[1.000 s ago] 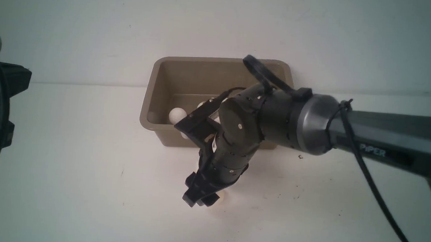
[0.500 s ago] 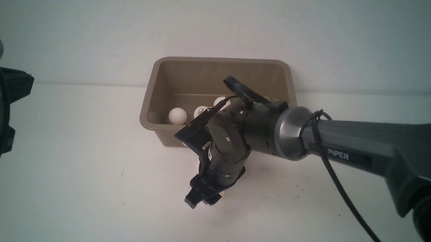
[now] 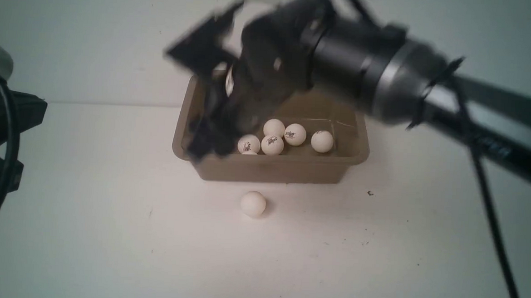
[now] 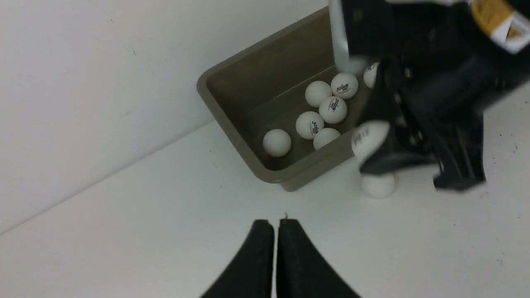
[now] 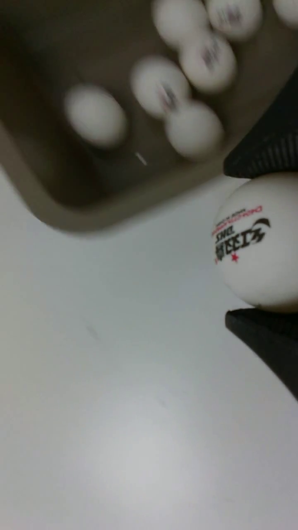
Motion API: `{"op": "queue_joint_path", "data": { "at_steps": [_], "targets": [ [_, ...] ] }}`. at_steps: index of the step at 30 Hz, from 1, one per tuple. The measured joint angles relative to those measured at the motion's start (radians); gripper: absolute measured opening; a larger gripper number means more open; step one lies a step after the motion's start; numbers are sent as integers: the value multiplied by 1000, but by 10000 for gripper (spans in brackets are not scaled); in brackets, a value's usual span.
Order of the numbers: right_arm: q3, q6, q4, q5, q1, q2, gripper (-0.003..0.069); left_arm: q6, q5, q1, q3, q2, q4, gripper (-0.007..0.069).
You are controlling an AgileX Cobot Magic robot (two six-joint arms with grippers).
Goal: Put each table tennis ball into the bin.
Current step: Use the right arm to put the table tennis ball into the box
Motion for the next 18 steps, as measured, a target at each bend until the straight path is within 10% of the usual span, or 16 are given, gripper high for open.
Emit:
{"op": "queue_joint_path", "data": {
  "at_steps": [18],
  "targets": [
    [-109,85,-98,-146,-252,235,449,0,80,0,0,27,-51,10]
  ]
}}
